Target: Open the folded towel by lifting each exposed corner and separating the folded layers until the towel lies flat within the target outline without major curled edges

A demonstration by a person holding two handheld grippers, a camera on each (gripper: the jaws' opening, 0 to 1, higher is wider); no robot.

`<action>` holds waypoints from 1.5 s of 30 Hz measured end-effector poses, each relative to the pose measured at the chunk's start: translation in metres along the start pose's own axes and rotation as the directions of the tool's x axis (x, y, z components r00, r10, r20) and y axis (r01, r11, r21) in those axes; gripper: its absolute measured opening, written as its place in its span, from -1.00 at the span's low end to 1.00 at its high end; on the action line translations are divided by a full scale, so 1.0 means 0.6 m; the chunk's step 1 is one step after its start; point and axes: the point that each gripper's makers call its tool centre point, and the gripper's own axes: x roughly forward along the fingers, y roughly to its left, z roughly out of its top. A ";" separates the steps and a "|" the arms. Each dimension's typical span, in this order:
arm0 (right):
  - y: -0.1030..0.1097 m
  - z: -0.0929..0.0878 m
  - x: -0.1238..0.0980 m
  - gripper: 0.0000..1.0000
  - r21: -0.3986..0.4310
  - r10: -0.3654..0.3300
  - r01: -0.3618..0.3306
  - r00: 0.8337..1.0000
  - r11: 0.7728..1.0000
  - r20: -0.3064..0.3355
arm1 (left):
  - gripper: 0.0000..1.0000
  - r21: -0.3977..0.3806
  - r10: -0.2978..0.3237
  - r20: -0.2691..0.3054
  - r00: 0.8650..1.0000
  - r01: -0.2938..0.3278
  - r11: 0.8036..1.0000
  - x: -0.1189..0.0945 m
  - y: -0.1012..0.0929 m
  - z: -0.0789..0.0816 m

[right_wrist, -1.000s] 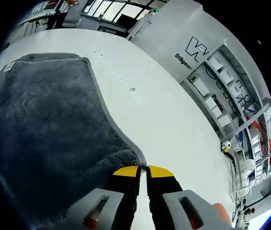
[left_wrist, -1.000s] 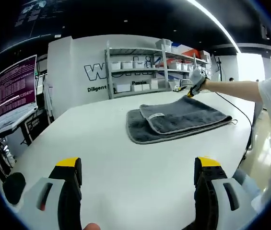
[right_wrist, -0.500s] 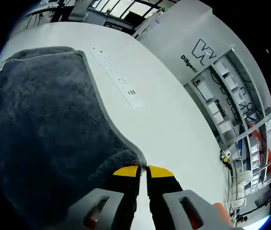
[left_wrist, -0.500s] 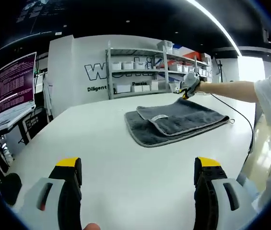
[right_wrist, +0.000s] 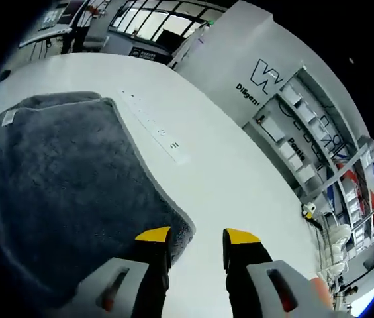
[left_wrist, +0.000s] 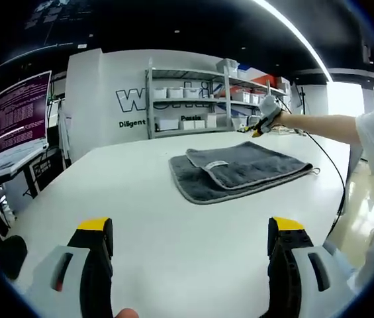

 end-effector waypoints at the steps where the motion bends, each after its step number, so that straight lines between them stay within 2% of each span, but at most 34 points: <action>1: 0.004 0.006 -0.012 -0.32 0.027 0.007 -0.008 1.000 1.000 0.027 | 0.92 0.000 -0.002 0.002 1.000 0.002 1.000 -0.001 -0.001 0.001; 5: 0.021 0.025 -0.069 -0.09 0.114 0.019 -0.033 0.992 0.993 0.124 | 0.92 0.003 -0.018 0.005 1.000 0.018 1.000 -0.005 -0.007 0.003; 9: 0.044 0.031 -0.130 0.12 0.216 0.037 -0.079 0.980 0.973 0.195 | 0.92 -0.004 -0.028 0.006 1.000 0.028 1.000 -0.009 -0.007 0.004; 14: 0.071 0.015 -0.200 0.28 0.230 0.030 -0.081 0.976 0.970 0.217 | 0.92 -0.027 -0.033 0.024 0.999 0.033 0.999 -0.014 -0.005 0.012; 16: 0.084 0.011 -0.229 0.33 0.250 0.021 -0.084 0.969 0.965 0.245 | 0.92 -0.029 -0.039 0.027 0.999 0.040 0.999 -0.014 -0.007 0.014; 18: 0.102 0.008 -0.259 0.38 0.277 0.020 -0.100 0.960 0.956 0.280 | 0.92 -0.024 -0.050 0.022 0.999 0.051 0.998 -0.013 -0.012 0.014; 21: 0.130 -0.011 -0.300 0.52 0.316 0.012 -0.107 0.958 0.943 0.287 | 0.92 -0.011 -0.070 0.014 0.997 0.070 0.997 -0.009 -0.022 0.015; 23: 0.142 -0.020 -0.315 0.61 0.353 0.002 -0.114 0.954 0.929 0.300 | 0.92 -0.007 -0.081 0.017 0.997 0.081 0.997 -0.007 -0.028 0.018; 26: 0.174 -0.043 -0.348 0.63 0.382 0.007 -0.128 0.953 0.915 0.303 | 0.92 -0.004 -0.102 0.022 0.995 0.102 0.995 -0.004 -0.036 0.023; 28: 0.188 -0.050 -0.369 0.68 0.413 -0.010 -0.131 0.947 0.901 0.322 | 0.92 0.000 -0.112 0.027 0.993 0.112 0.994 -0.003 -0.040 0.027; 31: 0.206 -0.059 -0.390 0.76 0.435 -0.018 -0.132 0.946 0.891 0.324 | 0.92 0.008 -0.121 0.028 0.992 0.121 0.993 -0.001 -0.045 0.030; 35: 0.235 -0.076 -0.410 0.84 0.452 -0.044 -0.103 0.952 0.886 0.303 | 0.92 0.008 -0.146 0.033 0.989 0.146 0.989 0.002 -0.054 0.033; 38: 0.247 -0.087 -0.416 0.92 0.451 -0.063 -0.076 0.956 0.889 0.285 | 0.92 0.003 -0.176 0.033 0.984 0.176 0.984 0.004 -0.065 0.033; 45: 0.280 -0.116 -0.421 0.99 0.484 -0.102 -0.033 0.963 0.875 0.249 | 0.92 0.021 -0.205 0.024 0.978 0.205 0.979 0.010 -0.075 0.037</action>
